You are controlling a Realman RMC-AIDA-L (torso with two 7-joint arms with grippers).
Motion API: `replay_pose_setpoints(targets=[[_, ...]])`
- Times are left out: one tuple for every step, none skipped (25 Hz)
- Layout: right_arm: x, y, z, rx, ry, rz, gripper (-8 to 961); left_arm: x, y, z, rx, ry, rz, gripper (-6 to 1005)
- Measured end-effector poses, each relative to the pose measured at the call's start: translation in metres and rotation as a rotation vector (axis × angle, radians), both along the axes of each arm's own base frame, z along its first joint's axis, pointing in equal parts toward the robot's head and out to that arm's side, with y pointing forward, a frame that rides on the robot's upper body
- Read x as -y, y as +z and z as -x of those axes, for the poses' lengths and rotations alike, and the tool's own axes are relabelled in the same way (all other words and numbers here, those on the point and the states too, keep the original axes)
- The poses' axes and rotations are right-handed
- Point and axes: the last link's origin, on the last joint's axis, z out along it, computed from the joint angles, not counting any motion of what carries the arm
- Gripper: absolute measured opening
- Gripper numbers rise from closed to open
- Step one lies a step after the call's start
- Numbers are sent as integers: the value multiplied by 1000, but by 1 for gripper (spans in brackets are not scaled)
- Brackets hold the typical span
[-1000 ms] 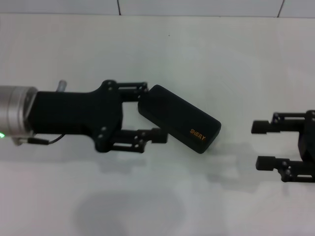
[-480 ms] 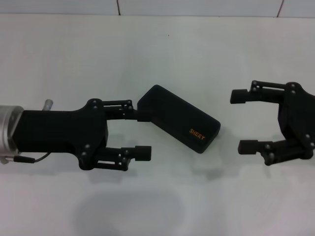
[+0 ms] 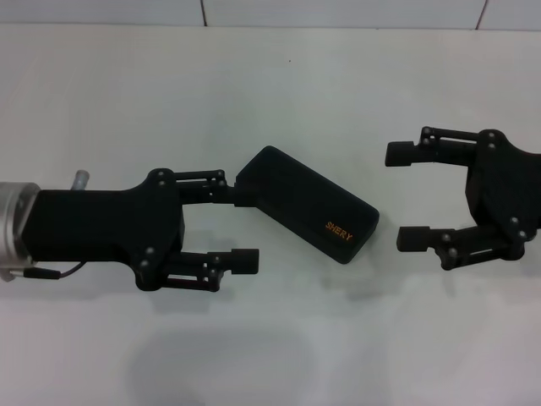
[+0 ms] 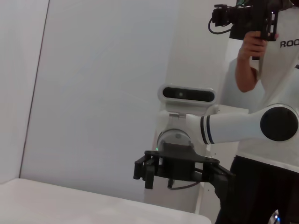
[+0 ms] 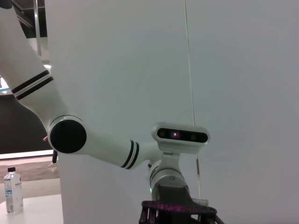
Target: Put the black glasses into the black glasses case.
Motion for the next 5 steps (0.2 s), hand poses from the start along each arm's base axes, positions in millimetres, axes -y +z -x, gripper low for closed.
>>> replay_pose_setpoints(targets=[[0,-1,0,-1,0,2,872,0,0,0,1,-1,-4,761],[-1,-1,0,-2,-1,3,872,0,0,0,2,-2,-8,761],[-1,-1,0,-3,-2,3,872,0,0,0,3,-3,-10,761],[-1,-1,0,-3,-2,3,872,0,0,0,3,-6,-12,761],[-1,-1,0,-2,-3,2,872,0,0,0,3,-7,-14,761]])
